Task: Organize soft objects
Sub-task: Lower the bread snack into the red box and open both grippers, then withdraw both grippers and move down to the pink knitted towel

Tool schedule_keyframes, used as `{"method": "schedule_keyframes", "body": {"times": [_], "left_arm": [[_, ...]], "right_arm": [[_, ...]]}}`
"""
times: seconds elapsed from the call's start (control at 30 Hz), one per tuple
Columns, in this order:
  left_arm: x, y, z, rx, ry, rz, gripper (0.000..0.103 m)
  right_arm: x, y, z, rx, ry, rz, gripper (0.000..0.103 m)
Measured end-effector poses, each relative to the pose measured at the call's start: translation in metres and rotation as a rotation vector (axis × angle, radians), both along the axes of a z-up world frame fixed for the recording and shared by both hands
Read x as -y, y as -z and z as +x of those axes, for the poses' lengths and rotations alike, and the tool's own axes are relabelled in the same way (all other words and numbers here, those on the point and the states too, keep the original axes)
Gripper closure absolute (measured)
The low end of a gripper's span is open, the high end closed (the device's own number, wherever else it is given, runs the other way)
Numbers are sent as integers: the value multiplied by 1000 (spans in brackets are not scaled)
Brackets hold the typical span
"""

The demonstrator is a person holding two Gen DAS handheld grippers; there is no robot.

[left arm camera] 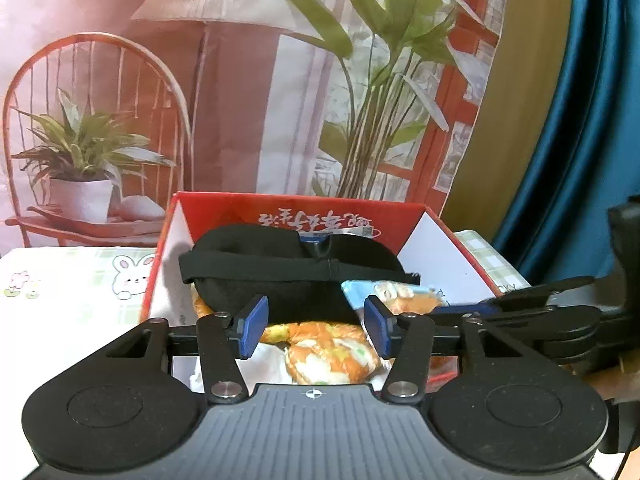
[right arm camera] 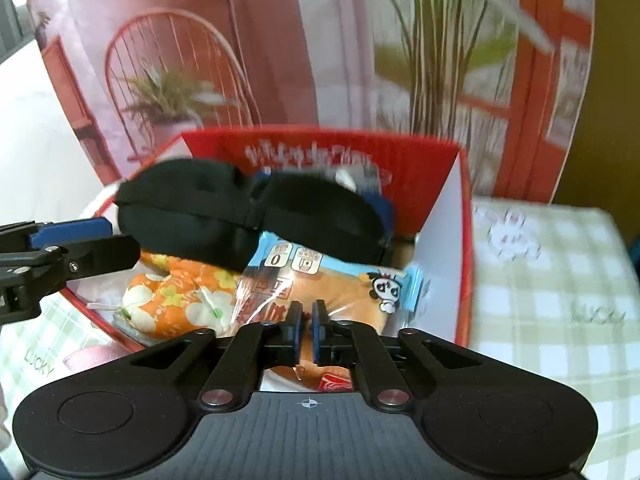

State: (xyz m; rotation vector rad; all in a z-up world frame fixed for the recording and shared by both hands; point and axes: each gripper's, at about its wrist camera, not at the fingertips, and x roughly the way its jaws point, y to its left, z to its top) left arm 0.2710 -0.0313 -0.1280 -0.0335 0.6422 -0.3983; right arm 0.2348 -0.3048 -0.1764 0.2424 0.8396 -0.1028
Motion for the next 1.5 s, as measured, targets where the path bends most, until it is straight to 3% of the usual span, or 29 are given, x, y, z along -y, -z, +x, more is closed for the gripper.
{"method": "schedule_keyframes", "body": {"times": [0.07, 0.17, 0.3, 0.4, 0.63, 0.8, 1.1, 1.27, 1.4, 1.5], "left_arm": [[-7, -3, -6, 10, -3, 2, 43], [-18, -5, -17, 21, -15, 10, 42], [-32, -6, -35, 28, -38, 7, 33], [-39, -3, -51, 37, -34, 10, 32], [-52, 16, -81, 39, -39, 20, 33], [-58, 40, -81, -26, -77, 17, 32], [-57, 95, -63, -140, -165, 0, 32], [-50, 111, -55, -147, -178, 43, 29], [-47, 120, -52, -160, -174, 39, 25], [-43, 121, -55, -134, -153, 72, 25]], "right_arm": [[-5, -7, -11, 67, -5, -32, 74], [-12, -13, -32, 152, -27, -80, 71], [-20, -18, -67, 282, -47, -110, 45], [-25, -18, -90, 331, -53, -130, 39], [-23, -9, -137, 410, 36, -164, 39], [-25, 10, -153, 386, 72, -140, 39], [-47, 65, -135, 221, 94, -59, 39], [-45, 82, -124, 193, 180, -19, 38], [-47, 96, -120, 161, 232, -31, 30], [-46, 101, -120, 154, 227, -26, 33]]}}
